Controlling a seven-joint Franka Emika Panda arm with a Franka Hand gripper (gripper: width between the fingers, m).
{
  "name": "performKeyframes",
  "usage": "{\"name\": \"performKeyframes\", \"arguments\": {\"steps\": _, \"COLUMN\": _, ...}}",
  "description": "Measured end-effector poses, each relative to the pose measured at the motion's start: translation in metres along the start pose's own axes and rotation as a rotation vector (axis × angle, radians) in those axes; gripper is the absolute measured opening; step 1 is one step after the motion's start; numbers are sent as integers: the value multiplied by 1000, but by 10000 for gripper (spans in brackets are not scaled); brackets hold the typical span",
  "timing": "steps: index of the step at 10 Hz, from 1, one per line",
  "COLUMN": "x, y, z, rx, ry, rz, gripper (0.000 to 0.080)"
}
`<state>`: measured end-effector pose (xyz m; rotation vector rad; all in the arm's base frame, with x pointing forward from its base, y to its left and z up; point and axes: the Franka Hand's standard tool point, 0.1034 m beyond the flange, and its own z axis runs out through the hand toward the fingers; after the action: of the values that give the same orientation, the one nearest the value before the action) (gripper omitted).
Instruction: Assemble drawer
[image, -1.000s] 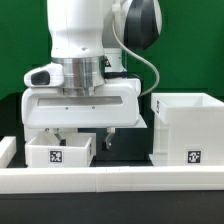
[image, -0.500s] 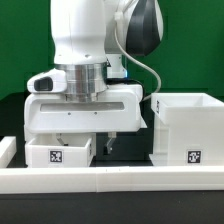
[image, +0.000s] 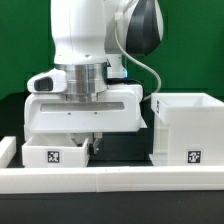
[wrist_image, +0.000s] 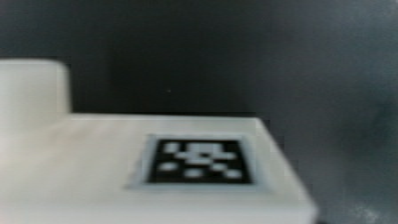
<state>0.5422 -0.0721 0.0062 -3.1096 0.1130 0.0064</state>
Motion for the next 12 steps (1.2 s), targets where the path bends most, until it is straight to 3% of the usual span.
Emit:
{"name": "performKeyframes", "arguments": {"steps": 1, "x": 0, "y": 0, "z": 0, "rx": 0, "ry": 0, "rz": 0, "gripper": 40}}
{"name": "performKeyframes", "arguments": {"steps": 6, "x": 0, "y": 0, "z": 0, "rx": -1, "ry": -1, "rz": -11, "gripper": 40}}
{"name": "performKeyframes", "arguments": {"steps": 10, "x": 2, "y": 0, "z": -8, "rx": 16, "ry": -36, "rz": -310, "gripper": 41}}
{"name": "performKeyframes", "arguments": {"steps": 12, "x": 1, "y": 0, "z": -6, "rx": 16, "ry": -38, "rz": -314, "gripper": 41}}
